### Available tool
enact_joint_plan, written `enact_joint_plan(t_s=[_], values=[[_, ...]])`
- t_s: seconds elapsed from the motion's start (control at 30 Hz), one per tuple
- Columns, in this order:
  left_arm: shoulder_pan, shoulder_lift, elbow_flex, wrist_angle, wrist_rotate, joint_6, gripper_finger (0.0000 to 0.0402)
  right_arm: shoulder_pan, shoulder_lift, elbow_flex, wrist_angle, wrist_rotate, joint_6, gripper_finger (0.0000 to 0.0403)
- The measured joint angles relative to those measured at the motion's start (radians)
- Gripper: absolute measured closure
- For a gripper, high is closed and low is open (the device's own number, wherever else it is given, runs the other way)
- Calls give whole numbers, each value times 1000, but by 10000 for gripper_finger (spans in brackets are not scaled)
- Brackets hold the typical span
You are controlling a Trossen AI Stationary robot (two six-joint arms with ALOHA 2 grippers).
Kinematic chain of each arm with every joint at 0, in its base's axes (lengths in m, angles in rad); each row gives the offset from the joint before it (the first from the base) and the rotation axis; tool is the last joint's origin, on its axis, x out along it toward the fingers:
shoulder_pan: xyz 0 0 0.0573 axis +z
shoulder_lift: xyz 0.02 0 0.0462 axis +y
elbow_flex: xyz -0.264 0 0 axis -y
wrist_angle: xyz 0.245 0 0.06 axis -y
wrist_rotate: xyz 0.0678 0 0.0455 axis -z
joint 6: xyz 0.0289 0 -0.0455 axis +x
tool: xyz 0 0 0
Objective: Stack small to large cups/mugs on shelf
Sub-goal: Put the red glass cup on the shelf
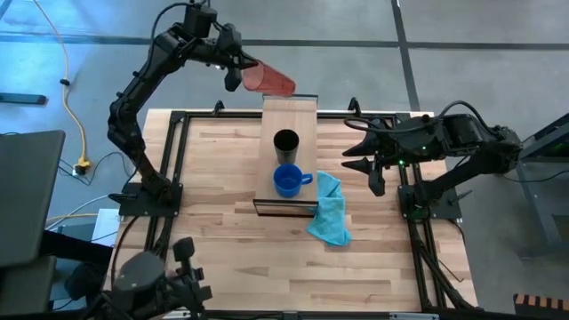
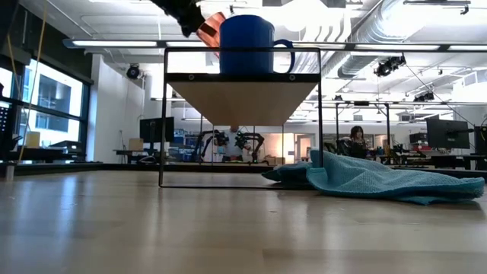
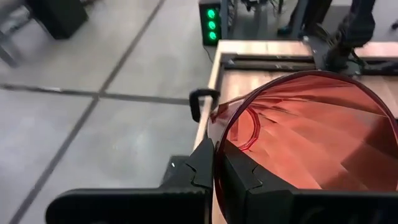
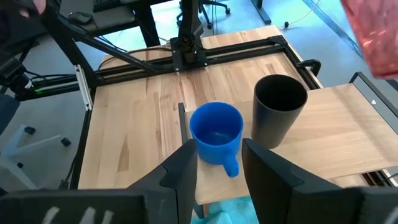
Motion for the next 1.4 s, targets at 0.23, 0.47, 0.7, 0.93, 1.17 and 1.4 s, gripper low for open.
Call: enact_joint_plan(t_s=[0.23,0.47,0.7,0.93,1.17,1.4], values=[[-32,20,0,-55,-9,31,402,0,0,0,-9,-2,-8,284],[-99,35,0,-17,-47,33,402,0,-1,0,-9,-2,-20,284],[-123,54,0,-13,-82,3,402,0,-1,0,-24,-2,-27,284],[-154,56,64,-25,-117,-19,402,0,-1,0,-53,-2,-36,284],[-194,173,279,-227,-219,3,402,0,-1,0,-53,-2,-53,284],[-234,212,298,-239,-243,-14,402,1,-1,-3,-61,-5,-52,284]])
